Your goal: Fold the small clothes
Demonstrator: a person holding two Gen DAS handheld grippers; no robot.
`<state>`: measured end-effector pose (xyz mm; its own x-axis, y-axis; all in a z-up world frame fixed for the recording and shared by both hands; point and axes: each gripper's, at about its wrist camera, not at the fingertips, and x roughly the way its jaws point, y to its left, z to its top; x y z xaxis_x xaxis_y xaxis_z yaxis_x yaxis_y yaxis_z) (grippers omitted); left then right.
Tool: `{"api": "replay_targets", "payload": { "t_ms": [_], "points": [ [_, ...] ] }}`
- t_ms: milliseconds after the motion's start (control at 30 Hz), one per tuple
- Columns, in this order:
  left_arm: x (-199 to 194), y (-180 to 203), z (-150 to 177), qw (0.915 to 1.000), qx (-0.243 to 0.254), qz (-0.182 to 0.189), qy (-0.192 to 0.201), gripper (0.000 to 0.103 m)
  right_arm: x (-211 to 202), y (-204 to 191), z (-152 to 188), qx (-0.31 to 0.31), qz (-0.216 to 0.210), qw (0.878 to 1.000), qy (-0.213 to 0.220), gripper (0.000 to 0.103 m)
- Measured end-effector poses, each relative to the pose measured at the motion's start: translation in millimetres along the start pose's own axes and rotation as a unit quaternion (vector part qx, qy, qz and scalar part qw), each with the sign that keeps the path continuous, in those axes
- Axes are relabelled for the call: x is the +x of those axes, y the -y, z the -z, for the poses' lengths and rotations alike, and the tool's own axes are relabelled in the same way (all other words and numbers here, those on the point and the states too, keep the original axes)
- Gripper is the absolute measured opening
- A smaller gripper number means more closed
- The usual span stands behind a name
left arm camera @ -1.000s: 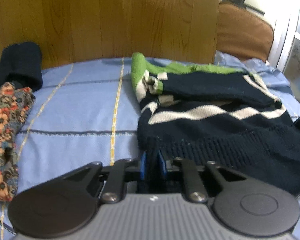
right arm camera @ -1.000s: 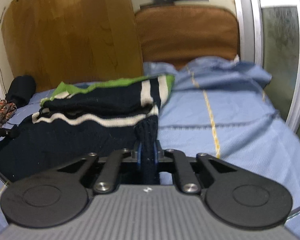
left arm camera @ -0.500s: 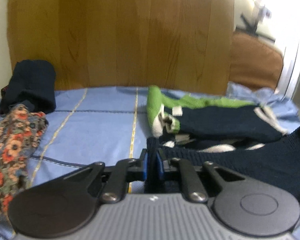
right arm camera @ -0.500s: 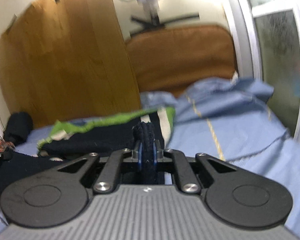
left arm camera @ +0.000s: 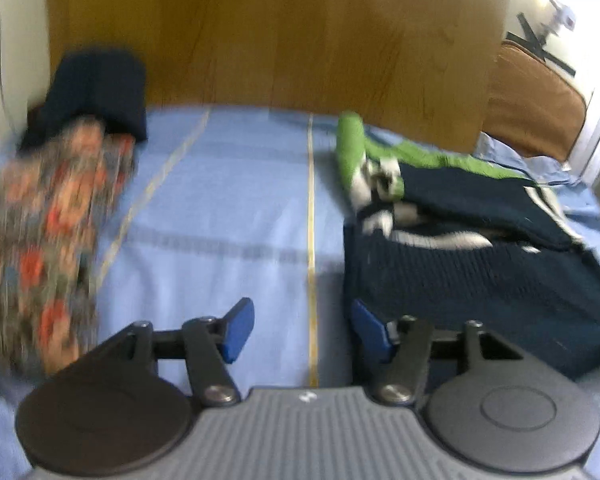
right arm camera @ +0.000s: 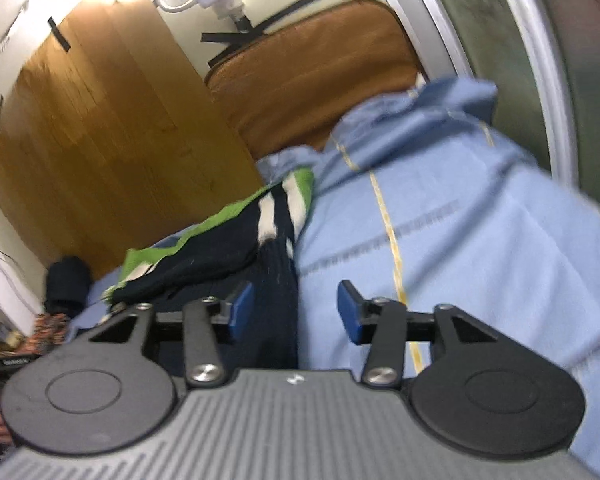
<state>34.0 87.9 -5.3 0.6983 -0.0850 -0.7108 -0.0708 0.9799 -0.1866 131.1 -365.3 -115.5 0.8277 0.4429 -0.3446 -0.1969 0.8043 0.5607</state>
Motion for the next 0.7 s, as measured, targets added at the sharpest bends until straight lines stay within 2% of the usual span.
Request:
{"api": "replay_targets", "payload": {
  "t_ms": [67, 133, 233, 333, 400, 433, 533, 600, 700],
  "points": [
    [-7.3, -13.4, 9.3, 0.9977, -0.038, 0.046, -0.033, 0.057, -9.0, 5.3, 8.2, 0.028, -0.017, 0.999, -0.021, 0.056],
    [-14.3, -21.6, 19.4, 0.9915, -0.067, 0.096, -0.057, 0.06, -12.7, 6.6, 16.1, 0.057, -0.035, 0.997, -0.043, 0.056],
    [-18.5, -27.5, 35.4, 0.9774, -0.112, 0.161, -0.079, 0.067, -18.1, 9.2, 29.2, 0.115, -0.066, 0.988, -0.077, 0.057],
    [-18.6, -26.0, 42.9, 0.9655, -0.146, 0.198, -0.086, 0.071, -18.6, 6.5, 39.9, 0.155, -0.086, 0.979, -0.097, 0.057],
    [-9.6, -21.1, 43.3, 0.9533, -0.174, 0.226, -0.1, 0.071, -14.0, 1.5, 41.9, 0.168, -0.096, 0.976, -0.103, 0.057],
    [-4.1, -17.9, 42.9, 0.9492, -0.184, 0.234, -0.104, 0.072, -10.7, -1.5, 41.4, 0.172, -0.098, 0.975, -0.103, 0.058],
    [9.7, -5.4, 35.7, 0.9502, -0.197, 0.225, -0.087, 0.077, -2.8, -6.6, 39.2, 0.182, -0.088, 0.975, -0.092, 0.06],
    [16.8, -4.7, 33.2, 0.9441, -0.226, 0.227, -0.079, 0.081, 3.6, -10.3, 36.1, 0.195, -0.082, 0.974, -0.083, 0.062],
    [25.2, -8.3, 29.7, 0.9355, -0.259, 0.23, -0.071, 0.079, 10.0, -13.2, 31.9, 0.204, -0.072, 0.974, -0.069, 0.063]
  ]
}}
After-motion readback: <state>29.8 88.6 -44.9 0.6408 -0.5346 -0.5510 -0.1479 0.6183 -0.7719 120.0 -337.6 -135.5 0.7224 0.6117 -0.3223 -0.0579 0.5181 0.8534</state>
